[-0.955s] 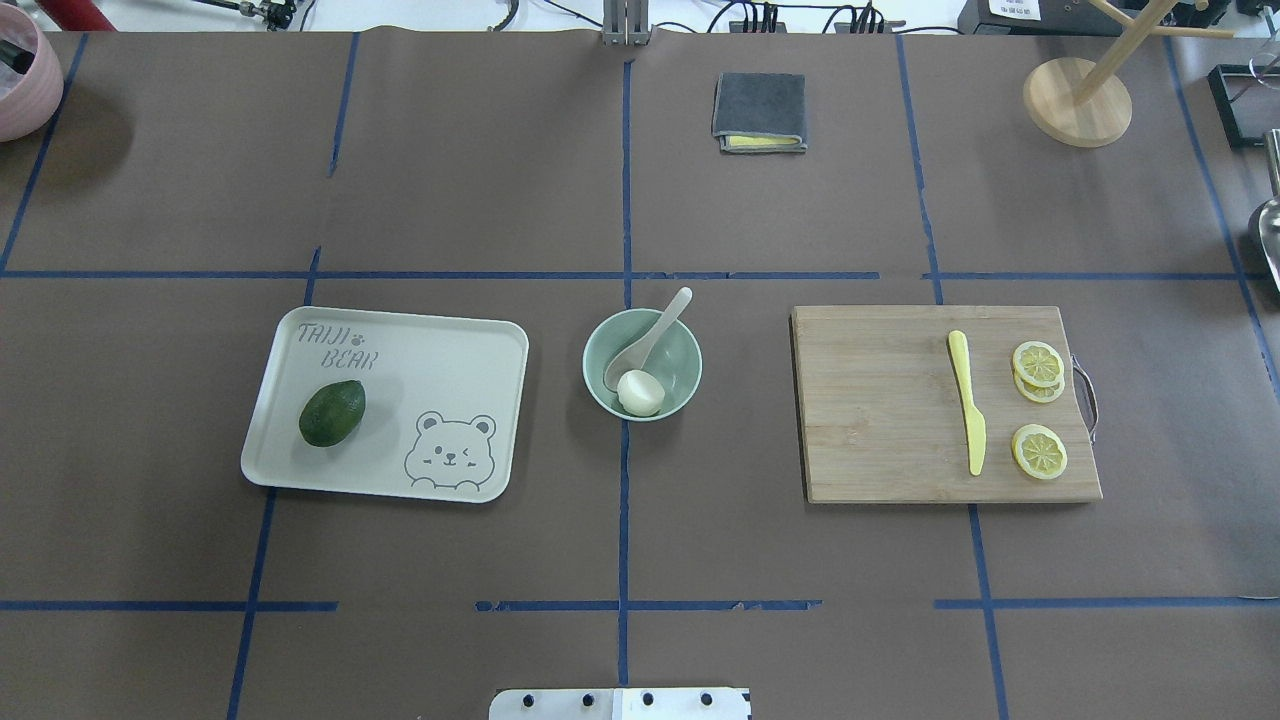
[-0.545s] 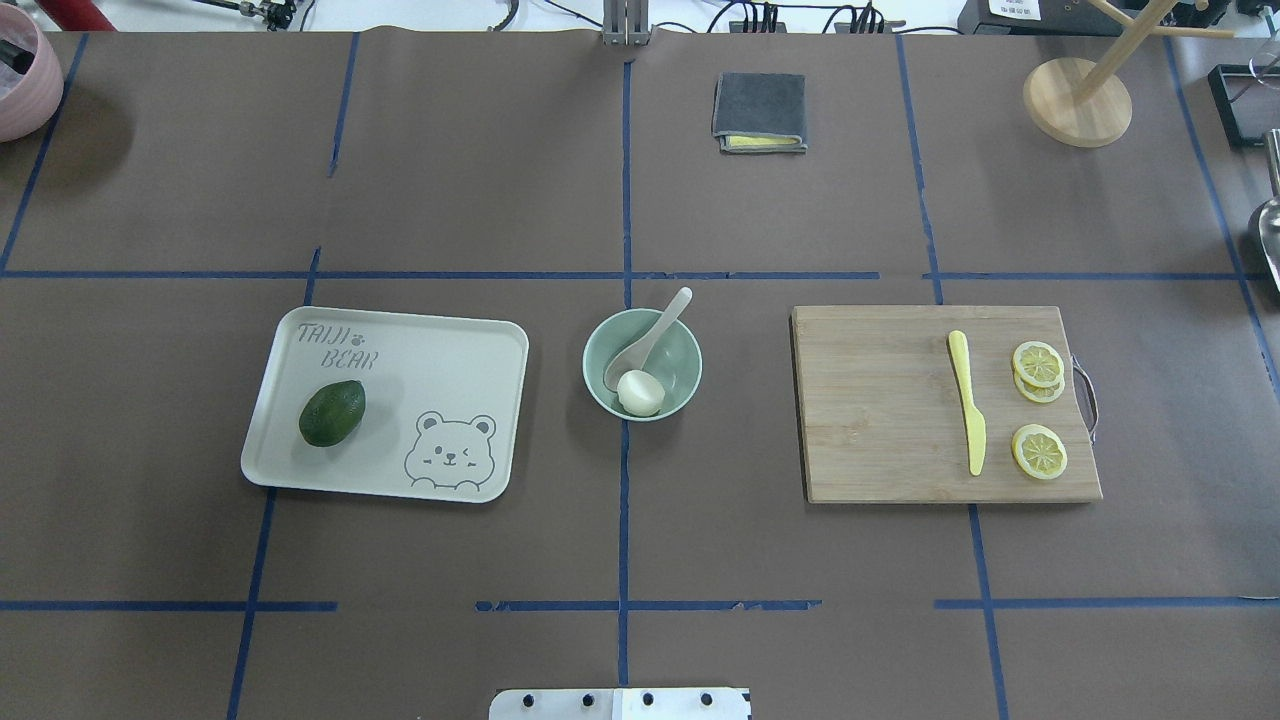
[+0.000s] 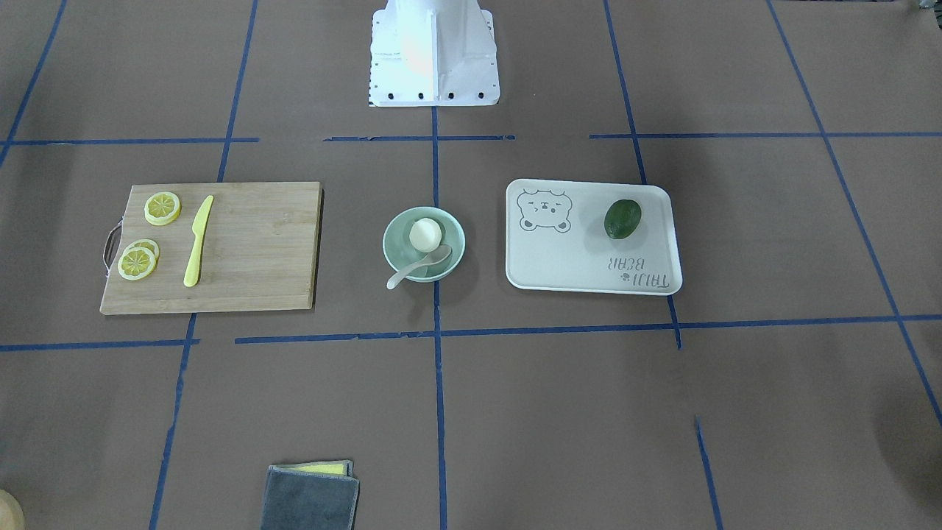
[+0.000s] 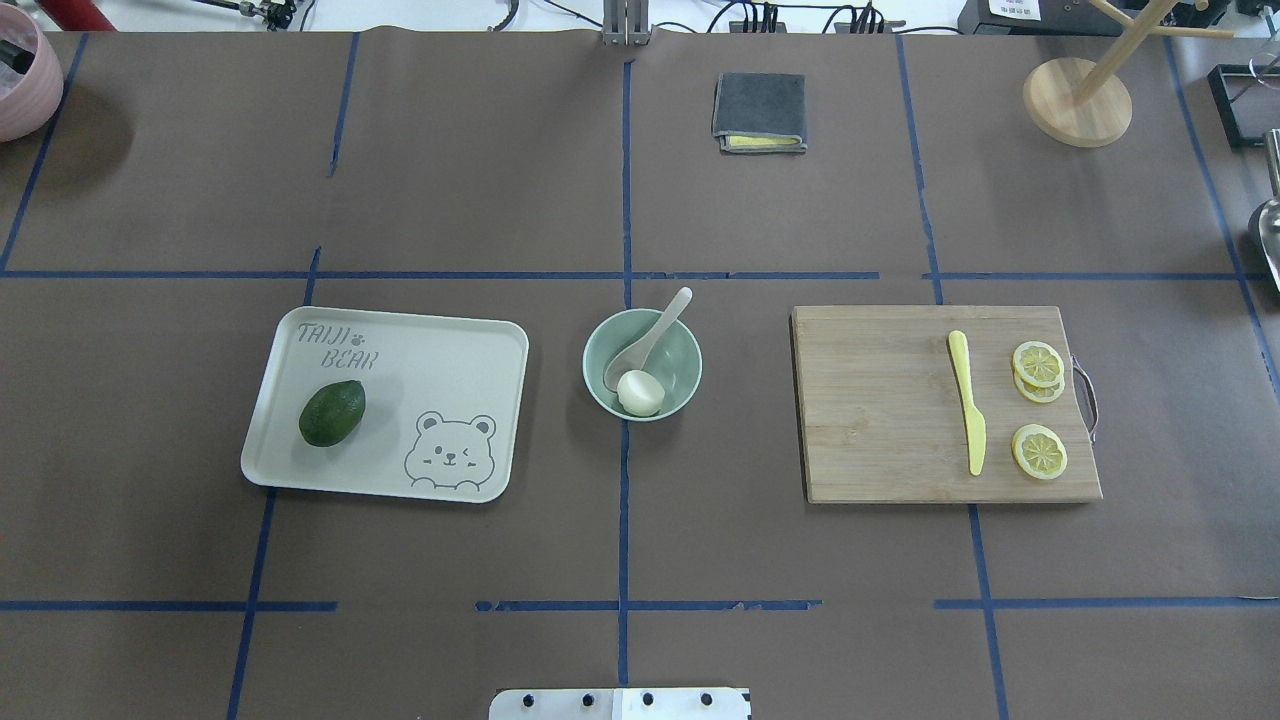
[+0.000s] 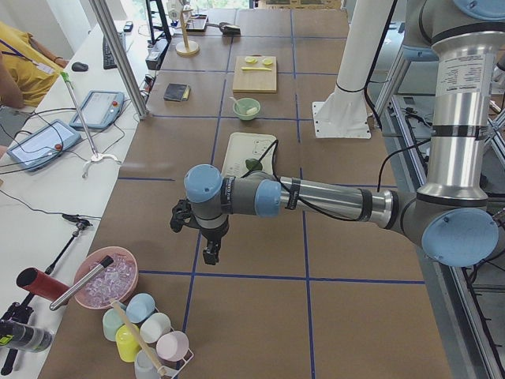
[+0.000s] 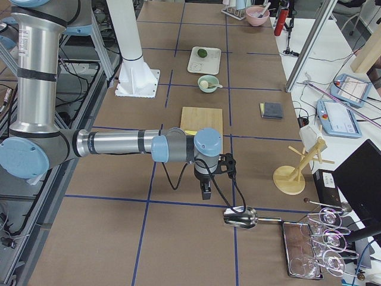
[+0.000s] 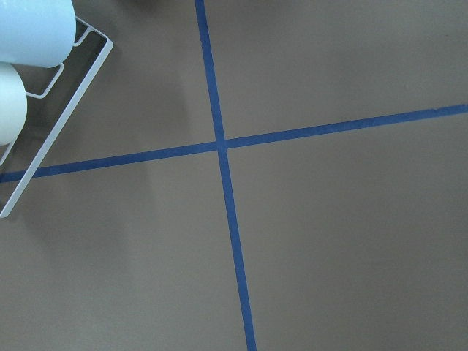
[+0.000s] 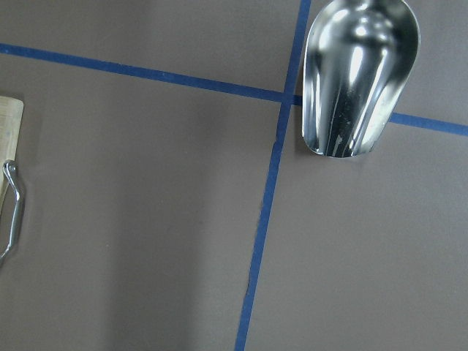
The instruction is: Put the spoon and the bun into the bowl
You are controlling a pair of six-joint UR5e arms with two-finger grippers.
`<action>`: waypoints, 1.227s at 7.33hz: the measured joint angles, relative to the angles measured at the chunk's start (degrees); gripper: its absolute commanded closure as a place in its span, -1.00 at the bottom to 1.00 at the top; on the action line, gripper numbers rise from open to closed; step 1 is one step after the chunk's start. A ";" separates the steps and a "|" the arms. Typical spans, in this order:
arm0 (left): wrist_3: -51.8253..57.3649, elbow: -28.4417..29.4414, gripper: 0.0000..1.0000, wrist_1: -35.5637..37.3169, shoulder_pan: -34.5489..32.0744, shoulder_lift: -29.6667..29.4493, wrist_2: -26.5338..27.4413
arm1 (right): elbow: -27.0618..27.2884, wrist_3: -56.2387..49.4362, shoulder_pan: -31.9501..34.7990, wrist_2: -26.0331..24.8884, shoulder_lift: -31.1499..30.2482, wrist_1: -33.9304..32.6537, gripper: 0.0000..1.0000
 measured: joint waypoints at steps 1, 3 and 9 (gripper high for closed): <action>-0.01 0.00 -1.00 -0.26 0.00 0.09 -0.02 | 0.07 -0.99 0.23 0.07 0.55 -1.10 -1.00; -0.08 0.10 -1.00 -0.81 0.00 0.19 -0.03 | 0.14 -1.02 0.38 0.82 1.09 -2.17 -1.00; -0.15 0.61 -1.00 -0.27 -1.45 0.53 0.26 | 0.14 -0.04 0.42 2.41 1.31 -2.39 -1.00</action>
